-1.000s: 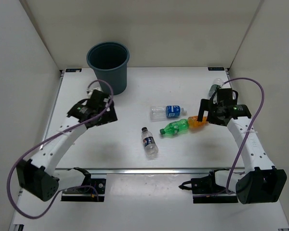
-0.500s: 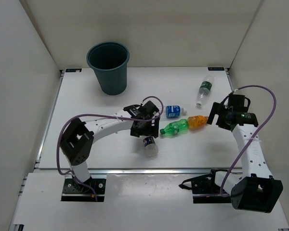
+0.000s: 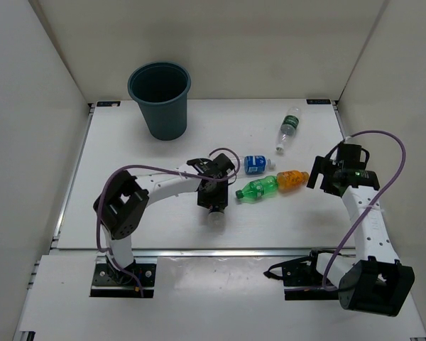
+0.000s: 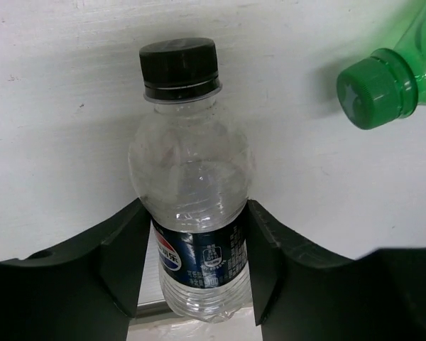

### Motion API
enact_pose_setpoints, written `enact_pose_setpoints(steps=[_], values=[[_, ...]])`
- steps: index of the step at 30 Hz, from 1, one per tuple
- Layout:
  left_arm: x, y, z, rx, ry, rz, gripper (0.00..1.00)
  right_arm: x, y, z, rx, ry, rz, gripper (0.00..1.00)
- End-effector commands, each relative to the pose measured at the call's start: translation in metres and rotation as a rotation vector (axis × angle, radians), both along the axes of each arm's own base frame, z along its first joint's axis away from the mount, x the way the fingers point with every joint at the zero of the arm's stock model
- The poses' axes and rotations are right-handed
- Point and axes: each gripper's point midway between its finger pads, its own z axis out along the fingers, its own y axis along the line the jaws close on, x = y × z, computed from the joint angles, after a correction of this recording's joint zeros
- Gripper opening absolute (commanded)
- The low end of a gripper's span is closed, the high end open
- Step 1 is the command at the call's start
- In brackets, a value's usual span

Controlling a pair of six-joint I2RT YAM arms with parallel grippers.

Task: Put the plastic bottles in the bin

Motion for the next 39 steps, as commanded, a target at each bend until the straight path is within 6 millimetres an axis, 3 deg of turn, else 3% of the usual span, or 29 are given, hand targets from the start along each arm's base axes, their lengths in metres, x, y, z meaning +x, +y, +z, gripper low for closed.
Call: enact_pose_setpoints(steps=[1, 5, 8, 11, 12, 13, 16, 17, 19, 20, 21, 22, 26, 28, 30, 31, 32, 33, 35, 36, 38, 39], values=[[0.012, -0.010, 0.015, -0.028, -0.039, -0.009, 0.53, 0.009, -0.004, 0.009, -0.029, -0.043, 0.009, 1.00], [0.041, 0.008, 0.055, -0.016, -0.124, 0.045, 0.42, 0.010, 0.001, 0.007, -0.020, -0.055, 0.028, 0.99], [0.073, 0.028, 0.107, -0.022, -0.265, 0.082, 0.40, 0.014, 0.009, 0.005, 0.003, -0.075, 0.061, 1.00], [0.117, 0.059, 0.171, -0.023, -0.446, 0.140, 0.42, 0.017, 0.018, 0.005, 0.026, -0.095, 0.082, 0.99], [0.138, 0.075, 0.199, -0.014, -0.519, 0.189, 0.43, 0.017, 0.021, 0.000, 0.032, -0.085, 0.092, 0.99], [0.154, 0.093, 0.213, 0.013, -0.564, 0.218, 0.42, 0.019, 0.024, 0.000, 0.044, -0.091, 0.101, 0.99], [0.205, 0.121, 0.283, 0.022, -0.736, 0.311, 0.42, 0.025, 0.040, -0.004, 0.084, -0.081, 0.142, 0.99], [0.220, 0.132, 0.289, 0.050, -0.760, 0.317, 0.44, 0.028, 0.044, -0.003, 0.094, -0.090, 0.147, 0.99], [0.248, 0.146, 0.340, 0.046, -0.915, 0.384, 0.47, 0.035, 0.051, -0.004, 0.103, -0.090, 0.160, 0.99], [0.261, 0.158, 0.340, 0.073, -0.927, 0.398, 0.48, 0.036, 0.053, -0.002, 0.105, -0.095, 0.160, 0.99], [0.271, 0.163, 0.362, 0.054, -0.993, 0.425, 0.48, 0.040, 0.055, 0.000, 0.105, -0.096, 0.173, 0.99], [0.283, 0.182, 0.377, 0.061, -1.050, 0.494, 0.45, 0.045, 0.054, 0.002, 0.103, -0.095, 0.162, 0.99], [0.330, 0.227, 0.373, 0.062, -1.165, 0.594, 0.46, 0.052, 0.061, 0.006, 0.114, -0.093, 0.171, 0.99], [0.348, 0.234, 0.360, 0.052, -1.163, 0.601, 0.49, 0.054, 0.061, 0.010, 0.119, -0.105, 0.170, 0.99], [0.364, 0.236, 0.351, 0.067, -1.164, 0.594, 0.71, 0.055, 0.059, 0.012, 0.116, -0.107, 0.168, 0.99], [0.366, 0.236, 0.359, 0.061, -1.181, 0.594, 0.77, 0.057, 0.060, 0.014, 0.112, -0.112, 0.178, 1.00], [0.369, 0.234, 0.364, 0.043, -1.188, 0.596, 0.82, 0.059, 0.060, 0.014, 0.118, -0.115, 0.167, 0.99], [0.369, 0.228, 0.370, 0.008, -1.197, 0.572, 0.98, 0.063, 0.066, 0.018, 0.131, -0.132, 0.205, 0.99], [0.362, 0.223, 0.380, -0.031, -1.213, 0.561, 0.98, 0.078, 0.076, 0.019, 0.142, -0.147, 0.233, 1.00], [0.351, 0.221, 0.397, -0.035, -1.240, 0.565, 0.99, 0.090, 0.086, 0.031, 0.148, -0.188, 0.268, 0.99], [0.335, 0.219, 0.406, -0.009, -1.251, 0.560, 0.99, 0.114, 0.101, 0.032, 0.157, -0.196, 0.286, 0.99], [0.322, 0.217, 0.417, 0.007, -1.261, 0.545, 0.99, 0.128, 0.111, 0.047, 0.161, -0.242, 0.319, 0.99]])
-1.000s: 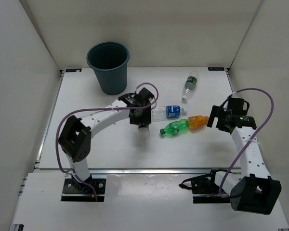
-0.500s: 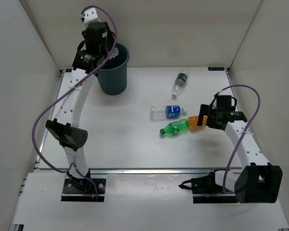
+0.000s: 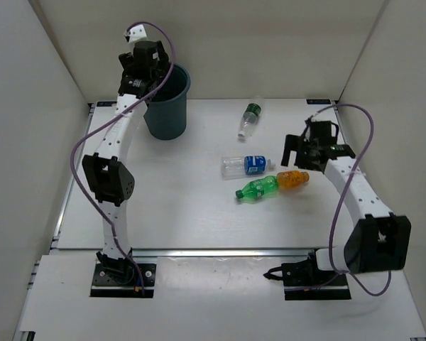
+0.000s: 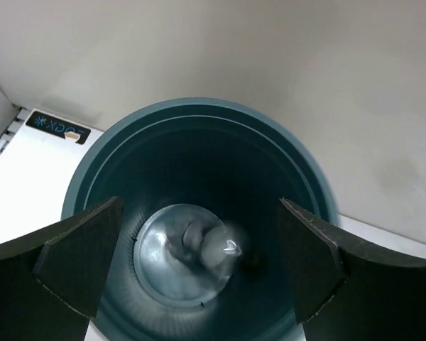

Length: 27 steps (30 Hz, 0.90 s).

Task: Put the plastic bottles in the bin

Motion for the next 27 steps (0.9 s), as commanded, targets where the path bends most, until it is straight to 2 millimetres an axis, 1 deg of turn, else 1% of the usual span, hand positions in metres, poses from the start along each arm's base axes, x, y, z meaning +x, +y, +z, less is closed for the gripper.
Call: enact_pose_setpoints(steps=[1, 2, 3, 4, 5, 6, 7, 8, 9, 10, 11, 12, 13, 14, 15, 16, 17, 18, 19, 20, 21, 22, 23, 24, 25, 26, 27], values=[[-0.063, -0.010, 0.115, -0.001, -0.187, -0.038, 0.99, 0.064, 0.034, 0.036, 0.055, -0.167, 0.063, 0.99], [-0.078, -0.011, 0.109, 0.029, -0.139, -0.039, 0.99, 0.078, 0.047, 0.039, 0.067, -0.173, 0.081, 1.00], [-0.094, -0.009, 0.115, 0.035, -0.130, -0.030, 0.99, 0.095, 0.059, 0.057, 0.091, -0.230, 0.098, 0.99], [-0.112, -0.014, 0.103, 0.049, -0.073, -0.045, 0.99, 0.107, 0.067, 0.049, 0.106, -0.220, 0.088, 0.99], [-0.123, -0.013, 0.075, 0.071, 0.013, -0.047, 0.99, 0.124, 0.079, 0.052, 0.114, -0.230, 0.093, 0.99], [-0.141, -0.013, 0.051, 0.080, 0.080, -0.057, 0.99, 0.138, 0.090, 0.068, 0.118, -0.269, 0.107, 1.00], [-0.161, -0.015, 0.056, 0.052, 0.071, -0.070, 0.99, 0.147, 0.097, 0.053, 0.120, -0.230, 0.097, 0.99], [-0.172, -0.017, 0.018, 0.064, 0.169, -0.097, 0.99, 0.165, 0.108, 0.056, 0.118, -0.238, 0.093, 1.00], [-0.194, -0.016, -0.008, 0.008, 0.225, -0.125, 0.99, 0.182, 0.109, 0.051, 0.078, -0.230, 0.057, 0.99], [-0.218, -0.018, -0.032, -0.061, 0.270, -0.177, 0.99, 0.197, 0.116, 0.054, 0.073, -0.235, 0.047, 0.99], [-0.228, -0.011, -0.044, -0.110, 0.283, -0.163, 0.99, 0.201, 0.121, 0.050, 0.074, -0.211, 0.036, 0.99], [-0.251, -0.012, -0.067, -0.147, 0.315, -0.190, 0.99, 0.218, 0.127, 0.049, 0.079, -0.221, 0.031, 0.99], [-0.272, -0.008, -0.079, -0.168, 0.316, -0.196, 0.98, 0.235, 0.132, 0.074, 0.095, -0.285, 0.018, 0.99], [-0.280, -0.007, -0.089, -0.180, 0.333, -0.194, 0.99, 0.244, 0.133, 0.051, 0.082, -0.241, 0.010, 1.00], [-0.299, 0.002, -0.105, -0.170, 0.373, -0.167, 0.99, 0.264, 0.145, 0.050, 0.091, -0.265, 0.009, 0.99], [-0.312, 0.009, -0.109, -0.174, 0.393, -0.151, 0.99, 0.276, 0.149, 0.079, 0.104, -0.329, -0.002, 0.99], [-0.322, 0.014, -0.116, -0.178, 0.411, -0.137, 0.99, 0.284, 0.156, 0.044, 0.083, -0.272, -0.006, 0.99], [-0.333, 0.015, -0.130, -0.178, 0.455, -0.144, 0.99, 0.301, 0.164, 0.039, 0.094, -0.299, -0.012, 0.99], [-0.341, 0.015, -0.131, -0.199, 0.456, -0.152, 0.99, 0.312, 0.170, 0.060, 0.130, -0.365, -0.007, 0.99], [-0.348, 0.014, -0.135, -0.225, 0.450, -0.164, 0.98, 0.323, 0.178, 0.037, 0.136, -0.366, -0.015, 0.99], [-0.354, 0.013, -0.144, -0.235, 0.472, -0.168, 0.99, 0.335, 0.183, 0.038, 0.161, -0.412, -0.033, 0.99], [-0.359, 0.013, -0.143, -0.264, 0.459, -0.175, 0.99, 0.335, 0.187, 0.018, 0.130, -0.402, -0.054, 0.99], [-0.363, 0.007, -0.139, -0.288, 0.443, -0.203, 0.98, 0.343, 0.193, 0.022, 0.153, -0.456, -0.057, 0.99], [-0.365, 0.007, -0.142, -0.294, 0.456, -0.200, 0.99, 0.346, 0.199, 0.010, 0.187, -0.461, -0.069, 0.99], [-0.368, 0.007, -0.140, -0.297, 0.446, -0.209, 0.99, 0.346, 0.206, -0.013, 0.203, -0.434, -0.064, 0.99], [-0.369, 0.008, -0.141, -0.293, 0.446, -0.208, 0.98, 0.351, 0.215, 0.004, 0.226, -0.480, -0.066, 0.99], [-0.371, 0.011, -0.141, -0.293, 0.451, -0.193, 0.98, 0.353, 0.221, -0.019, 0.220, -0.459, -0.069, 0.99]])
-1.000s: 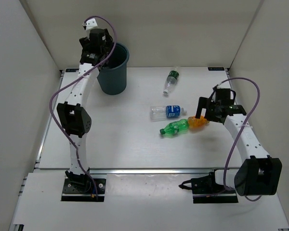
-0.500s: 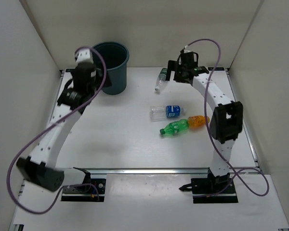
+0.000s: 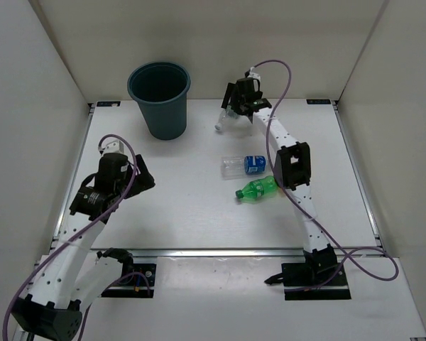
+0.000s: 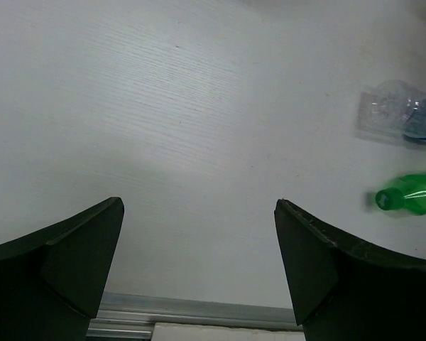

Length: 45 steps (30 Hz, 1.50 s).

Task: Put the plastic bottles in the bin

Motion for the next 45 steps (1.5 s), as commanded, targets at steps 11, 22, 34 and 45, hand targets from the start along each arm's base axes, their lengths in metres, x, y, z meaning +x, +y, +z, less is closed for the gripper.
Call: enact_pose_setpoints(steps=[11, 22, 34, 45], values=[[-0.012, 0.005, 0.002, 0.010, 0.057, -0.013, 0.99, 0.029, 0.034, -0.031, 0.226, -0.095, -0.157, 0.97], [-0.011, 0.011, 0.007, 0.053, 0.061, -0.026, 0.99, 0.020, 0.023, -0.056, 0.239, 0.015, -0.193, 0.45], [0.013, -0.040, 0.015, -0.070, 0.035, -0.222, 0.99, -0.035, 0.025, 0.087, 0.075, -0.004, 0.242, 0.25], [0.049, -0.109, 0.038, -0.237, -0.048, -0.368, 0.99, -0.169, -0.037, 0.163, -0.020, 0.112, 0.503, 0.17]])
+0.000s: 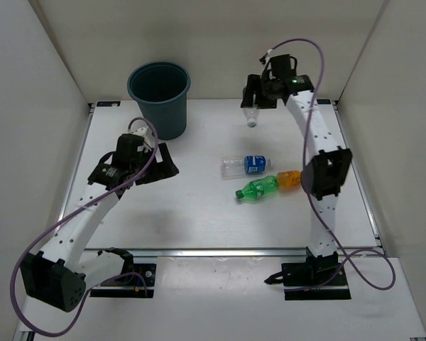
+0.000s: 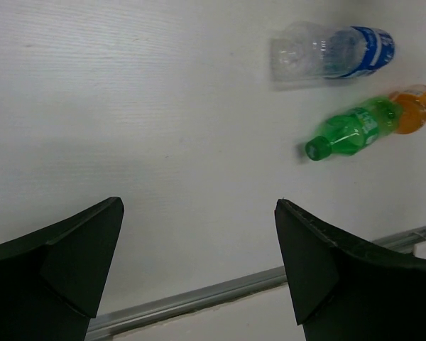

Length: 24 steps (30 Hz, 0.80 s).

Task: Put the plastic bottles in the bin

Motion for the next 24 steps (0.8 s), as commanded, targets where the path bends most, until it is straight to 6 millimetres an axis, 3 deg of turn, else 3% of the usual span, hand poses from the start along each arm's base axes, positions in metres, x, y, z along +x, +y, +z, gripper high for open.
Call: enact_pose_setpoints(steps=[1, 2, 3, 4, 5, 7, 8, 10, 11, 12, 13, 16, 18, 22, 24], values=[[0.021, -0.046, 0.038, -0.135, -0.105, -0.102, 0.99, -0.057, -0.019, 0.028, -0.075, -0.041, 0.108, 0.16], [0.023, -0.056, 0.037, -0.153, -0.095, -0.123, 0.98, -0.072, -0.023, 0.062, -0.040, -0.119, 0.111, 0.15], [0.029, -0.062, 0.043, -0.170, -0.123, -0.129, 0.99, -0.092, -0.029, 0.063, 0.005, -0.116, 0.116, 0.15], [0.033, -0.073, 0.046, -0.196, -0.135, -0.145, 0.99, -0.114, -0.029, 0.033, 0.045, -0.033, 0.158, 0.15], [0.034, -0.079, 0.047, -0.213, -0.136, -0.147, 0.99, -0.128, -0.029, 0.057, 0.065, -0.123, 0.178, 0.15], [0.040, -0.100, 0.053, -0.301, -0.145, -0.205, 0.99, -0.176, -0.021, 0.033, 0.082, -0.113, 0.256, 0.14], [0.041, -0.110, 0.053, -0.342, -0.123, -0.207, 0.99, -0.183, -0.016, 0.030, 0.079, -0.141, 0.288, 0.14], [0.044, -0.129, 0.068, -0.448, -0.136, -0.258, 0.99, -0.226, 0.001, 0.012, 0.104, -0.128, 0.386, 0.16], [0.042, -0.141, 0.074, -0.495, -0.140, -0.288, 0.99, -0.235, 0.010, 0.002, 0.119, -0.137, 0.428, 0.15], [0.042, -0.146, 0.080, -0.528, -0.138, -0.289, 0.99, -0.240, 0.017, 0.017, 0.154, -0.207, 0.460, 0.14], [0.038, -0.158, 0.085, -0.561, -0.149, -0.328, 0.98, -0.261, 0.027, 0.012, 0.220, -0.175, 0.513, 0.14], [0.026, -0.183, 0.097, -0.673, -0.130, -0.383, 0.98, -0.284, 0.048, 0.021, 0.350, -0.216, 0.630, 0.15], [0.026, -0.186, 0.105, -0.715, -0.144, -0.379, 0.99, -0.289, 0.052, 0.020, 0.356, -0.247, 0.645, 0.15], [0.029, -0.186, 0.094, -0.648, -0.145, -0.321, 0.99, -0.297, 0.055, 0.037, 0.425, -0.328, 0.680, 0.14], [0.024, -0.185, 0.086, -0.630, -0.112, -0.301, 0.99, -0.296, 0.055, 0.035, 0.428, -0.342, 0.673, 0.14]])
